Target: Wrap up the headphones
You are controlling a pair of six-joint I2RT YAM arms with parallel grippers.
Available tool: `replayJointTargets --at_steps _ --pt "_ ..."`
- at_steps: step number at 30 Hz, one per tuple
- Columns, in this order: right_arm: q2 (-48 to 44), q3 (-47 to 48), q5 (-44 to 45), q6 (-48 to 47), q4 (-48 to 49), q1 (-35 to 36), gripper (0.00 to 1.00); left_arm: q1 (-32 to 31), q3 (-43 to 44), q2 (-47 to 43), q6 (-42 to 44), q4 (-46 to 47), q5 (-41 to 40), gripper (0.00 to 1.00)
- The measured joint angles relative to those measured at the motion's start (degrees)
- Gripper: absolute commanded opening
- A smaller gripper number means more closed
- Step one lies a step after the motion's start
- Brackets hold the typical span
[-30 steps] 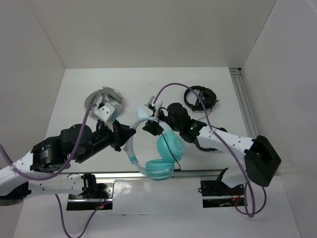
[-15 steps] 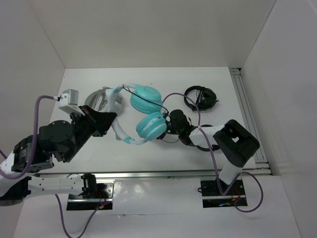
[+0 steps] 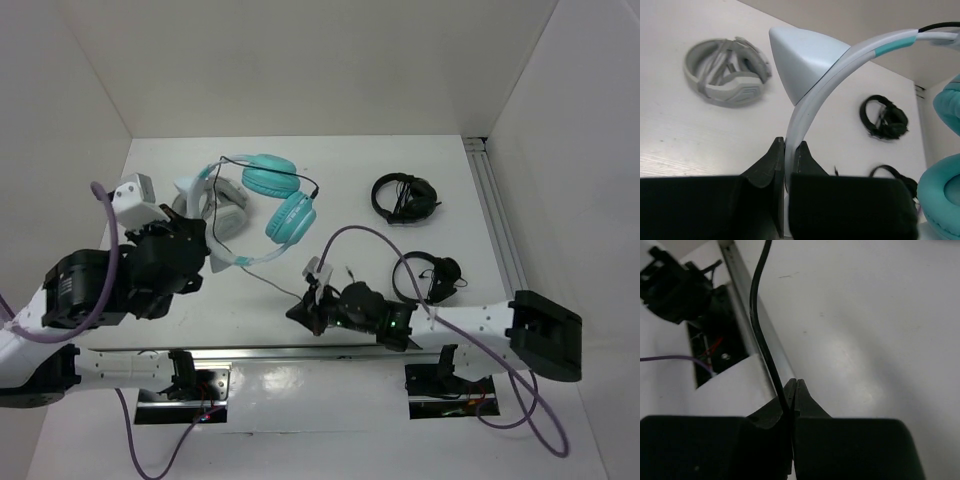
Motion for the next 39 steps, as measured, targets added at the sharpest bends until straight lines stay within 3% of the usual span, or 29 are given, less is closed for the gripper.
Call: replayJointTargets --at_steps 6,9,14,22,28,33,39 --pt "-6.9 4.2 22.0 0.9 -12.2 20.5 0.00 11.7 -2.3 2.6 8.4 4.0 0.9 0.00" --pt "-6.9 7.2 30.2 1.1 -18.8 25.8 0.00 19.1 -6.9 2.6 15.7 9.9 4.3 0.00" --pt "-6.4 12.4 40.0 1.1 -27.1 27.1 0.00 30.1 -11.7 5.4 26.6 17.0 12.5 0.00" --pt "-6.2 16.0 46.1 0.3 -33.6 29.9 0.00 43.1 -17.6 10.1 34.3 25.3 23.0 0.00" --pt "-6.2 21.1 48.1 -1.5 -37.4 32.4 0.00 44.4 -18.8 13.7 35.9 25.3 23.5 0.00" --pt "-6.4 27.1 50.4 -4.8 -40.1 33.7 0.00 38.6 -18.8 16.3 36.6 22.4 22.6 0.00" --pt "-7.4 29.2 49.5 -10.9 -44.2 21.2 0.00 29.8 -20.5 16.2 38.9 21.5 23.5 0.00"
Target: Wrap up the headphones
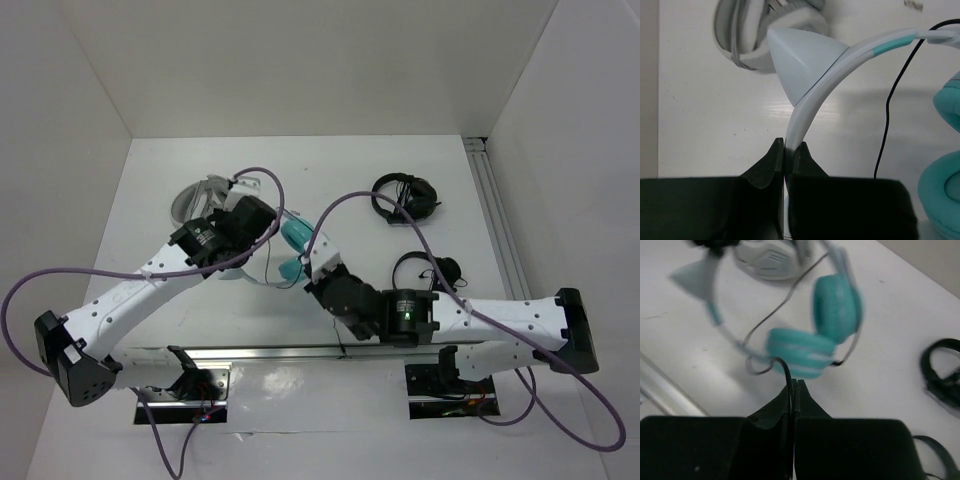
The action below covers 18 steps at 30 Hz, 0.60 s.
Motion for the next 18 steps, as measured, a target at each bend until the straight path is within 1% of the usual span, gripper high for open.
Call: replayJointTargets --at_steps 1,5,7,9,12,18 --pt "-0.1 0.2 -0.1 -1.1 -0.5 -3.8 0.00 -1.2 -1.3 -0.2 0.3 0.0 0.8 0.00" --pt "-0.1 0.5 -1.7 -5.4 -2.4 -14.0 0.00 -6.4 -6.7 -2.8 0.5 -1.8 4.0 0.00" --pt "-0.1 0.5 -4.7 -6.6 -3.1 -19.0 0.00 -8.5 -8.2 -4.3 0.2 -3.1 4.8 0.00" --pt "-0.2 0.5 -7.8 -6.8 -3.9 -22.4 0.00 -9.8 -8.7 -5.2 -0.5 -3.9 4.8 0.00" --pt "-0.3 1.1 -11.3 -6.6 -4.8 -23.2 0.00 -10.3 -8.6 -4.6 -2.0 -4.2 4.0 0.00" --pt "0.0 4.6 -15.0 -6.0 -5.2 -19.8 0.00 -9.5 -5.6 2.6 -5.7 -6.8 3.6 0.00"
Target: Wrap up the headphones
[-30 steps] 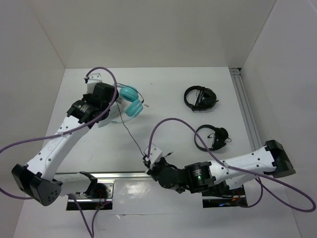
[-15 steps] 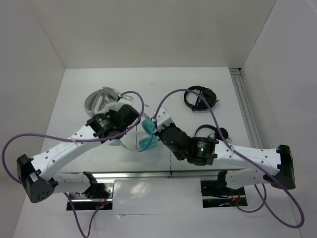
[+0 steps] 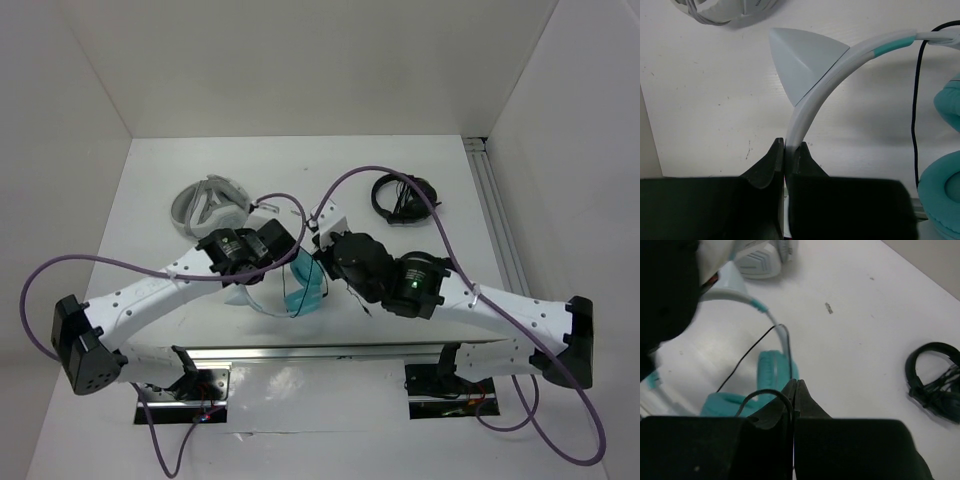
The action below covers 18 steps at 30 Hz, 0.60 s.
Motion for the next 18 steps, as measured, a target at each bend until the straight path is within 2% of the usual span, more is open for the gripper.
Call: replayJointTargets --at_steps 4,9,14,18 --pt "0.4 1.1 -0.4 1.4 0.4 4.3 0.00 5.4 4.3 1.2 -2.7 -2.6 0.1 0.00" --pt "0.4 1.1 1.5 4.0 0.5 13.9 0.00 13.0 11.1 1.3 -7.0 -3.5 -0.4 0.00" --pt "1.6 1.1 5.3 6.2 0.8 23.6 0.00 19.3 13.6 3.3 -10.8 -2.7 -0.1 0.00" --pt "4.0 1.8 8.3 7.1 0.4 29.4 0.00 21.9 13.6 8.1 -12.5 -2.3 0.2 0.00"
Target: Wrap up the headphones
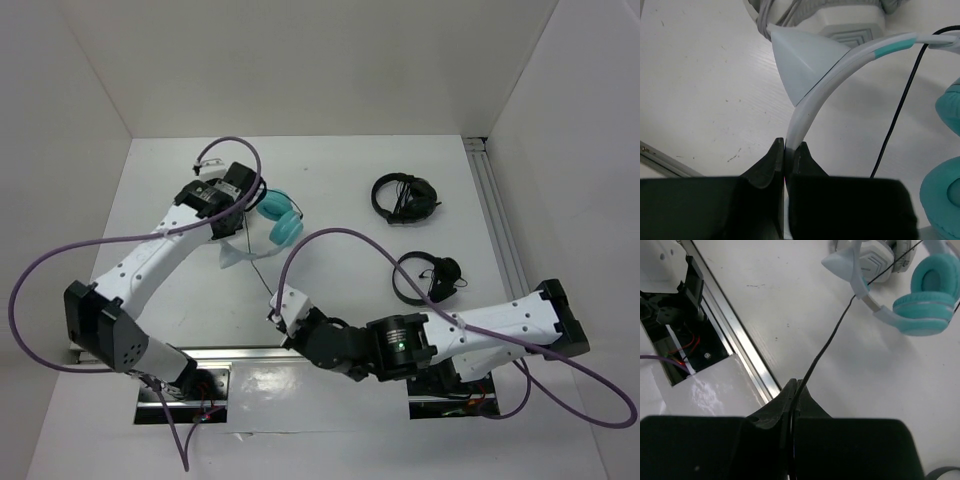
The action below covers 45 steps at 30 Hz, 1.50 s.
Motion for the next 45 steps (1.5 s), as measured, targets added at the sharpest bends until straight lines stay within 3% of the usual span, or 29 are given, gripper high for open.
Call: replayJointTargets --at_steps 4,11,20,29,32,37,41,45 --pt "2.5 2.2 4.4 0.0 -1.4 2.6 0.00 -0.7 -1.7 4.5 -0.8 0.0 2.1 0.00" --pt "2.7 4.1 9.6 -1.0 -3.8 2.1 0.00 -1.8 -5.0 2.6 0.2 1.0 4.2 0.00" --pt "-1.9 2.6 9.4 0.4 -4.3 1.7 0.00 11.4 -4.1 -3.5 5.3 4.3 12.9 0.00" --pt "1.4 2.5 9.3 0.6 -4.4 2.3 0.00 17.1 -4.2 -3.3 10.1 6.7 18.9 0.00" --pt "1.4 2.6 9.4 -0.7 -4.0 2.4 0.00 14.0 -5.0 -3.3 11.5 8.2 17.7 0.00" --pt "1.5 5.5 8.9 -4.3 -4.1 -0.5 0.00 1.0 -6.8 -2.9 14.1 9.1 11.4 0.00" --pt "1.1 9.4 7.1 -8.0 -3.8 -9.4 0.00 -10.6 -6.8 -0.4 13.8 6.9 5.5 0.00" --pt "0.2 10.9 2.8 -10.9 -4.2 -20.2 0.00 -17.9 -8.2 0.3 13.1 4.8 2.4 0.00"
